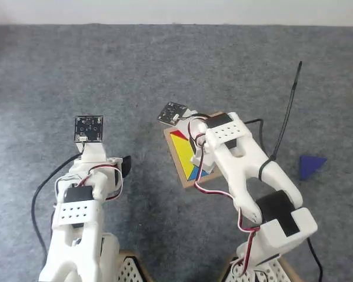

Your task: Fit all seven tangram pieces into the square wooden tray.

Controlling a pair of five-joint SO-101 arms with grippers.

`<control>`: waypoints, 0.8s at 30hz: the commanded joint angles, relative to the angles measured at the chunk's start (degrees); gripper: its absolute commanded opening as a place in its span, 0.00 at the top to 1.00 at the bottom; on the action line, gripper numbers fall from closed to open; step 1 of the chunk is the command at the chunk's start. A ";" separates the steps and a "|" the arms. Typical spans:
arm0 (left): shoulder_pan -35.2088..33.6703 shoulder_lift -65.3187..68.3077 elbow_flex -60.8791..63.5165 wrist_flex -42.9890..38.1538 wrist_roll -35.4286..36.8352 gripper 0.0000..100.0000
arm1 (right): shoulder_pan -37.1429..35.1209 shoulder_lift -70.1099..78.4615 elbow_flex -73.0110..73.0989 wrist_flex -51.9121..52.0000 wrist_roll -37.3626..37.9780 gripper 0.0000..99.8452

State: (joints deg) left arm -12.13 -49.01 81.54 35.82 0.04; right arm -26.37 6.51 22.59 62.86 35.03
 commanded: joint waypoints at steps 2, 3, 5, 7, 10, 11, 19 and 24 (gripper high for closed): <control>-0.09 -0.62 -0.40 -1.32 -0.62 0.73 | 0.75 -3.74 -5.89 3.12 0.18 0.60; -0.09 -0.62 -0.40 -1.32 -0.62 0.73 | 1.10 -4.70 -6.42 4.00 0.18 0.60; -0.09 -0.62 -0.40 -1.32 -0.62 0.73 | 1.19 -6.55 -6.95 4.97 0.18 0.60; -0.09 -0.62 -0.40 -1.32 -0.62 0.73 | 1.10 -8.13 -6.86 5.05 0.09 0.60; -0.09 -0.62 -0.40 -1.32 -0.62 0.73 | 0.66 -8.31 -6.51 3.21 -2.55 0.60; -0.09 -0.62 -0.40 -1.32 -0.62 0.73 | 0.57 -7.52 -6.51 2.33 -3.43 0.60; -0.09 -0.62 -0.40 -1.32 -0.62 0.73 | -1.54 3.30 -7.03 -3.82 -5.45 0.60; -0.09 -0.70 -0.40 -1.32 -0.70 0.73 | -0.57 3.74 -7.21 -2.68 -5.01 0.60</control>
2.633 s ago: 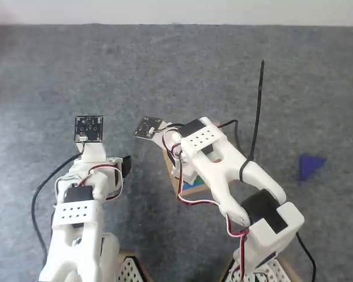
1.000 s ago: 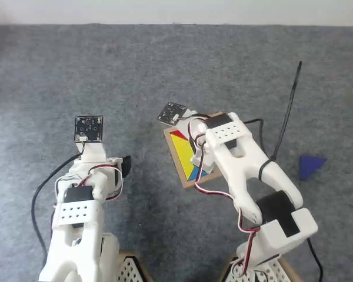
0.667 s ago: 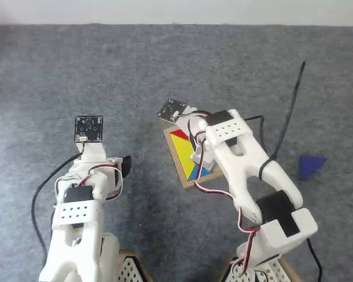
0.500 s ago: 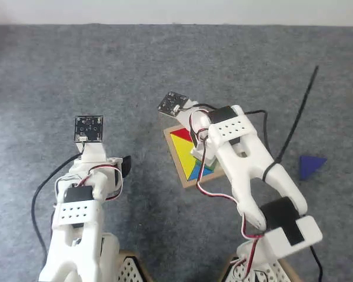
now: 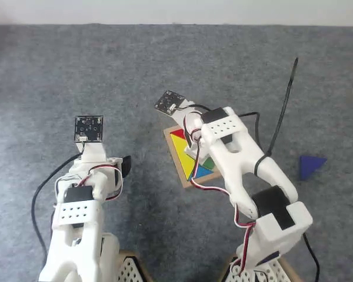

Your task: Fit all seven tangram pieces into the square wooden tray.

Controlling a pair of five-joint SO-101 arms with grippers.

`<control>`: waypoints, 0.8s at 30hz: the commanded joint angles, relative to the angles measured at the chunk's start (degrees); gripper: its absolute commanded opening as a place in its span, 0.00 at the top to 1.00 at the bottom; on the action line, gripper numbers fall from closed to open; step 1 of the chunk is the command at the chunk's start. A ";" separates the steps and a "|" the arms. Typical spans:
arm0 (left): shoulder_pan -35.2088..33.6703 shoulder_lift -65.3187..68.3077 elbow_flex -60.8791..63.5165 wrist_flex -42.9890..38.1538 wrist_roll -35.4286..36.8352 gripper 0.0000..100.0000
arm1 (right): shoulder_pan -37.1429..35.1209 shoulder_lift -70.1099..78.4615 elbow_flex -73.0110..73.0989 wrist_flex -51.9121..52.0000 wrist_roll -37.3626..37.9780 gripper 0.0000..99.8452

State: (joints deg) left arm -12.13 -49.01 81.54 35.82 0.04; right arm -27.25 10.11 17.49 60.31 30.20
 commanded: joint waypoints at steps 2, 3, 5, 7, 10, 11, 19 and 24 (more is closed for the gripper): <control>-0.09 -0.70 -0.40 -1.32 -0.70 0.73 | 0.75 0.13 -2.11 1.10 -0.09 0.60; -0.09 -0.70 -0.40 -1.32 -0.70 0.73 | 0.92 0.13 -2.11 1.36 -0.09 0.60; -0.09 -0.70 -0.40 -1.32 -0.70 0.73 | 0.92 0.13 -2.11 1.36 -0.09 0.60; -0.09 -0.70 -0.40 -1.32 -0.70 0.73 | 0.75 0.13 -2.02 1.36 -0.09 0.60; -0.09 -0.70 -0.40 -1.32 -0.70 0.73 | 0.84 0.13 -2.02 1.98 -0.09 0.60; -0.09 -0.70 -0.40 -1.32 -0.70 0.73 | 0.92 0.13 -2.02 2.24 -0.09 0.60; -0.09 -0.70 -0.40 -1.32 -0.70 0.73 | 0.84 0.22 -2.02 3.56 -0.09 0.60; -0.09 -0.70 -0.40 -1.32 -0.70 0.73 | 1.27 -1.98 -3.08 3.82 -0.70 0.60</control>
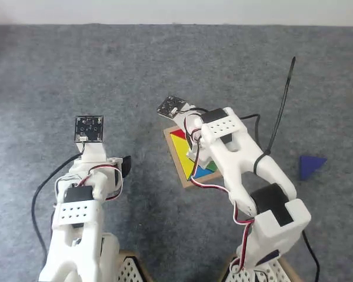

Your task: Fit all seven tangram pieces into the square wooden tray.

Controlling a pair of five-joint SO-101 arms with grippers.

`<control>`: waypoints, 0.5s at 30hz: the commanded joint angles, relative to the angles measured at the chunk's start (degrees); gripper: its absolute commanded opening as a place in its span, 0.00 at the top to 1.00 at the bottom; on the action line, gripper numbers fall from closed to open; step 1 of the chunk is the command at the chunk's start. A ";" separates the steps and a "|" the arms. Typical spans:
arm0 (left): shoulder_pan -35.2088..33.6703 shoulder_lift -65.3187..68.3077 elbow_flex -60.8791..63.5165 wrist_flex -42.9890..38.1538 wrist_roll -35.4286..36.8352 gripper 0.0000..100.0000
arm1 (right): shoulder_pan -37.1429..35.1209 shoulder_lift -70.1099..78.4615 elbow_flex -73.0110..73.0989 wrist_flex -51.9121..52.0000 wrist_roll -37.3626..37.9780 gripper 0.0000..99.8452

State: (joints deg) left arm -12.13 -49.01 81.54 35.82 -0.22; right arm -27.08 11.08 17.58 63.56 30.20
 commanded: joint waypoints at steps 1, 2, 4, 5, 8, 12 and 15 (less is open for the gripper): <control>-0.09 -0.70 -0.40 -1.32 -0.44 0.73 | 2.07 -5.23 -3.60 1.19 -1.41 0.60; -0.09 -0.70 -0.40 -1.32 -0.44 0.73 | 3.47 -8.22 -4.13 2.24 -2.73 0.60; -0.09 -0.70 -0.40 -1.32 -0.44 0.73 | 7.34 -15.78 -4.57 4.62 -4.31 0.60; -0.09 -0.70 -0.40 -1.32 -0.44 0.73 | 9.98 -19.38 -4.57 6.29 -3.87 0.60; -0.09 -0.70 -0.40 -1.32 -0.44 0.73 | 20.62 -25.45 -4.40 11.82 0.35 0.60; -0.09 -0.70 -0.48 -1.32 -0.44 0.73 | 33.71 -22.46 -2.11 16.40 -0.18 0.60; -0.09 -0.70 -0.48 -1.32 -0.44 0.73 | 40.40 -18.77 0.09 13.49 -0.62 0.60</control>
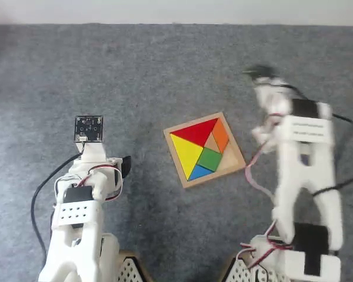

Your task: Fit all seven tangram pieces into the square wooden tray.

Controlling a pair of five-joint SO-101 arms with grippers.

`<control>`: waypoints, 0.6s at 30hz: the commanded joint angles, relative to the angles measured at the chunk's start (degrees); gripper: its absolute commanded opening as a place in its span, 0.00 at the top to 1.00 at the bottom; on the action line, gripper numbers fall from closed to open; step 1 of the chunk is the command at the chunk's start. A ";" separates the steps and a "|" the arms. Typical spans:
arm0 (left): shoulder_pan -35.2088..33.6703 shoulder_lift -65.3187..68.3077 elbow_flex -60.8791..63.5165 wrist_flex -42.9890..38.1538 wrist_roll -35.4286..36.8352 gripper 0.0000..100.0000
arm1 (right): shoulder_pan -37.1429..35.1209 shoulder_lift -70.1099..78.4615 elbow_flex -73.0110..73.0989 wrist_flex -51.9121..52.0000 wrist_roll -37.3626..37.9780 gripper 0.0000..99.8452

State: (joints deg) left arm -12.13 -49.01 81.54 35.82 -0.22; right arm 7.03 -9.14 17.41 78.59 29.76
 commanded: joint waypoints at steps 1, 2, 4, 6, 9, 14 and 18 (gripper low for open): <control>-0.09 -0.70 -0.48 -1.32 -0.44 0.73 | 8.40 2.51 0.79 -2.77 -1.05 0.60; -0.09 -0.70 -0.48 -1.32 -0.44 0.73 | 10.33 3.65 1.49 -3.56 -3.96 0.60; -0.09 -0.70 -0.40 -1.32 -0.44 0.73 | 12.26 5.32 4.04 -5.76 -12.13 0.60; -0.09 -0.70 -0.40 -1.32 -0.44 0.73 | 12.26 6.11 6.33 -9.27 -19.43 0.60; -0.09 -0.70 -0.40 -1.32 -0.44 0.73 | 12.26 6.73 7.74 -15.08 -26.55 0.60; -0.09 -0.70 -0.31 -1.32 -0.44 0.73 | 12.18 6.81 9.05 -17.27 -27.43 0.60; -0.09 -0.70 -0.22 -1.32 -0.44 0.73 | 12.26 6.99 9.23 -21.85 -33.41 0.60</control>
State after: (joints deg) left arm -12.13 -49.01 81.54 35.82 -0.22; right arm 18.55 -1.93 27.08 59.96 1.27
